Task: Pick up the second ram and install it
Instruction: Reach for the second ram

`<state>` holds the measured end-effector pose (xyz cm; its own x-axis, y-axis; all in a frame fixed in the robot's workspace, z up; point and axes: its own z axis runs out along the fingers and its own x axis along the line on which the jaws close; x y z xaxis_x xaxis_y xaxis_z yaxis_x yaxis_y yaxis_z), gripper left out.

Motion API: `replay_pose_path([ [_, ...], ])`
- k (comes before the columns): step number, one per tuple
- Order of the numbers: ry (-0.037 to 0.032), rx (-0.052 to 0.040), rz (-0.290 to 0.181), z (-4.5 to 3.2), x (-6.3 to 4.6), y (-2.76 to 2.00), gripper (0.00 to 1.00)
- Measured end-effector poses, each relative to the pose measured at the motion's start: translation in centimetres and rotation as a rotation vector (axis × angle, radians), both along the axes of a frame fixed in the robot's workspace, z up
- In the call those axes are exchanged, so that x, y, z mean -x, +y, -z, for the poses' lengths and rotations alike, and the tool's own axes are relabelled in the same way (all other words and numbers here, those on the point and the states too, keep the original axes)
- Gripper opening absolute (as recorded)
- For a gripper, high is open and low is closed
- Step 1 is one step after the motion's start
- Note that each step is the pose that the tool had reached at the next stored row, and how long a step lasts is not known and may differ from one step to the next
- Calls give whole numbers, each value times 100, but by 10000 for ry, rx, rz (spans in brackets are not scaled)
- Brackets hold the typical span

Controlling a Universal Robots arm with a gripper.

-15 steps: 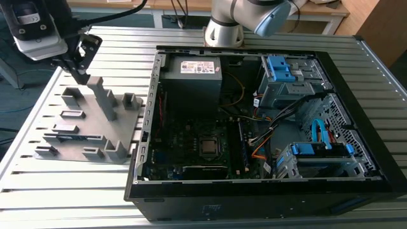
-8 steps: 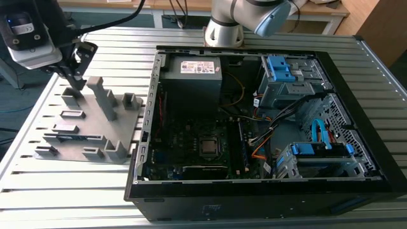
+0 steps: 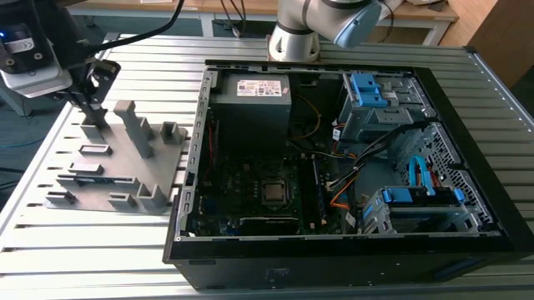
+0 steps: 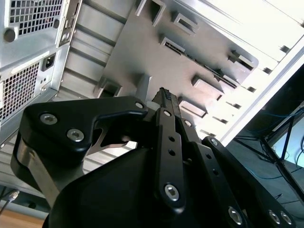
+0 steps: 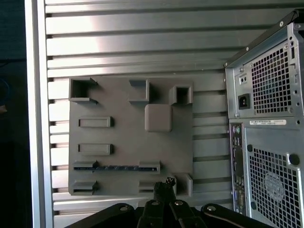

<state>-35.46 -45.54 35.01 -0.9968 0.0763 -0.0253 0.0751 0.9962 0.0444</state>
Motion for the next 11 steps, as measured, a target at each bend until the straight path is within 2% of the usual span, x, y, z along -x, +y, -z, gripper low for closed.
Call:
replay_pose_path([
  [11,0,0,0,77,72,-13,10],
])
